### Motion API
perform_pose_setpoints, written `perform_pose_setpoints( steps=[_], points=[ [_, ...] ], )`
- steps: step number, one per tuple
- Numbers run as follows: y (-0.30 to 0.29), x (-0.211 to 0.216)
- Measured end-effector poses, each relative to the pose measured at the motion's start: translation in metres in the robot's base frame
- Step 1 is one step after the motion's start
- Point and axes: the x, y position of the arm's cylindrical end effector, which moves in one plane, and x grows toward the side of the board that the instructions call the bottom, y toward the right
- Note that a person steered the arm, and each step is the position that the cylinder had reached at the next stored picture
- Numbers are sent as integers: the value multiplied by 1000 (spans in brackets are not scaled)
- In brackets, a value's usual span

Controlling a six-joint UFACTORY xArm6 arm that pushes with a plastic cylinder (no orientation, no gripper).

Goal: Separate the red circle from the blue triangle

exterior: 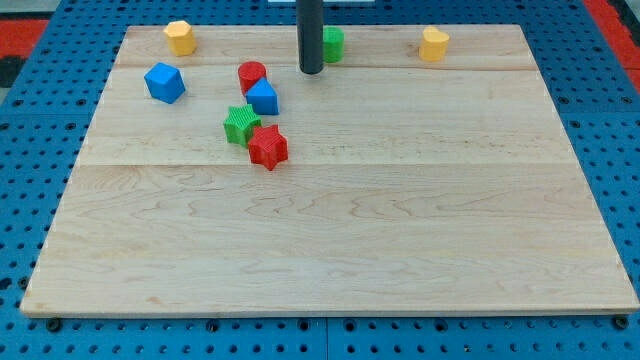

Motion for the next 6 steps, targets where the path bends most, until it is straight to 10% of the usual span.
perform_pose_setpoints(
  steps=[6],
  points=[
    [-91,10]
  ],
)
